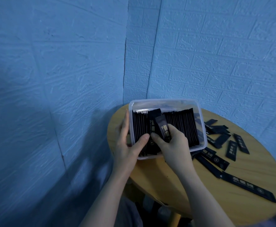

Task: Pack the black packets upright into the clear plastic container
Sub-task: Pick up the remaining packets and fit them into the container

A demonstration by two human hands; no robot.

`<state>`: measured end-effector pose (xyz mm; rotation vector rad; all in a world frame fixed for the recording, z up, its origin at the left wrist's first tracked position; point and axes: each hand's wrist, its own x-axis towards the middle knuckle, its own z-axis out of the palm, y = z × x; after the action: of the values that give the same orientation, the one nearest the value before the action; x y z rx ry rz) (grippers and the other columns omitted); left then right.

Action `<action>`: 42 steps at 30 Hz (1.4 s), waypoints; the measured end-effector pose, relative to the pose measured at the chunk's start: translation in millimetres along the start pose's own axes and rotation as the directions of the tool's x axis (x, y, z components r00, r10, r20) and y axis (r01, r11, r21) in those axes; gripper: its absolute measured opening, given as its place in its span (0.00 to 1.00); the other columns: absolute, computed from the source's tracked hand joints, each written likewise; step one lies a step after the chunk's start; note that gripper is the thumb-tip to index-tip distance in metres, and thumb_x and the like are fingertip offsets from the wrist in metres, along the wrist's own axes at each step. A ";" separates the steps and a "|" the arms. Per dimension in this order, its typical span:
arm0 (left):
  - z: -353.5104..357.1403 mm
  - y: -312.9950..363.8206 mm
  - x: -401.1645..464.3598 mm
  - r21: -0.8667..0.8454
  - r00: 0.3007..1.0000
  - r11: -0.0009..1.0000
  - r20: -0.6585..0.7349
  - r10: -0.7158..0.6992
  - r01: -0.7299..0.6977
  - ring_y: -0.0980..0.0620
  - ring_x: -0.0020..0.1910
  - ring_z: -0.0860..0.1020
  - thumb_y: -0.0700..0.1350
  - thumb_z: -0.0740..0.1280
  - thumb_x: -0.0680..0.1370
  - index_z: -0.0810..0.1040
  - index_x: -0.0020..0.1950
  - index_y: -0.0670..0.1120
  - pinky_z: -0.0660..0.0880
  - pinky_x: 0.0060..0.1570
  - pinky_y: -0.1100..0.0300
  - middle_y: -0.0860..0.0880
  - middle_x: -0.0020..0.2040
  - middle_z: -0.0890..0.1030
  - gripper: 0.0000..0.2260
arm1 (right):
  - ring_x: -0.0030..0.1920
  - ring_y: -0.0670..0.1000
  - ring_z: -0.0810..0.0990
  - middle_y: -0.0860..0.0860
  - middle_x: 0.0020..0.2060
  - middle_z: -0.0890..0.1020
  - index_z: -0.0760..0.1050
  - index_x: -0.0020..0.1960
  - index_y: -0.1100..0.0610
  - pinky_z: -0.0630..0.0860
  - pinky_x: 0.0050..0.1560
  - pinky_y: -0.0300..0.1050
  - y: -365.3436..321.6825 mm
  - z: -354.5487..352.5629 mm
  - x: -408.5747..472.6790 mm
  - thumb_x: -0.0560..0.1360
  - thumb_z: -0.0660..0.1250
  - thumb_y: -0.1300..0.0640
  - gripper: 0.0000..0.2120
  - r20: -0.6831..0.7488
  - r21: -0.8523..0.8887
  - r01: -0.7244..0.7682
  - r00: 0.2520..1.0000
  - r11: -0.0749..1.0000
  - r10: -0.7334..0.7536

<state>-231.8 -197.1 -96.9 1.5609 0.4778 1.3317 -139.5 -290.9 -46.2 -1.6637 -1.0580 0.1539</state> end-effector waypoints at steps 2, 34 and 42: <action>0.3 0.4 0.1 -0.004 1.000 1.000 -0.004 -0.002 0.002 0.67 0.69 0.66 0.59 0.72 0.67 0.61 0.70 0.73 0.67 0.71 0.51 0.75 0.63 0.65 0.34 | 0.40 0.53 0.80 0.51 0.36 0.82 0.77 0.45 0.55 0.78 0.44 0.57 -1.0 1.0 1.3 0.76 0.70 0.57 0.03 -0.016 -0.025 0.028 0.999 0.999 -0.028; -1.1 -5.4 0.9 -0.039 0.996 0.997 0.055 -0.068 0.070 0.59 0.69 0.70 0.57 0.77 0.65 0.58 0.74 0.71 0.72 0.66 0.46 0.59 0.72 0.67 0.43 | 0.27 0.51 0.75 0.55 0.27 0.76 0.74 0.43 0.67 0.71 0.28 0.44 -4.6 -4.5 11.1 0.78 0.65 0.49 0.19 0.099 0.200 -0.110 0.991 0.974 0.091; -1.0 -5.1 1.4 -0.013 0.997 0.998 0.052 -0.064 0.064 0.59 0.68 0.71 0.58 0.75 0.65 0.57 0.73 0.72 0.73 0.66 0.47 0.57 0.72 0.68 0.42 | 0.29 0.51 0.66 0.52 0.28 0.69 0.68 0.35 0.58 0.63 0.32 0.48 -1.3 -2.2 13.2 0.80 0.60 0.54 0.15 0.023 -0.015 -0.059 0.998 0.998 0.059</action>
<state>-230.8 -193.4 -100.6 1.5514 0.4805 1.2404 -131.2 -283.2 -39.0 -1.7102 -1.0301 0.2052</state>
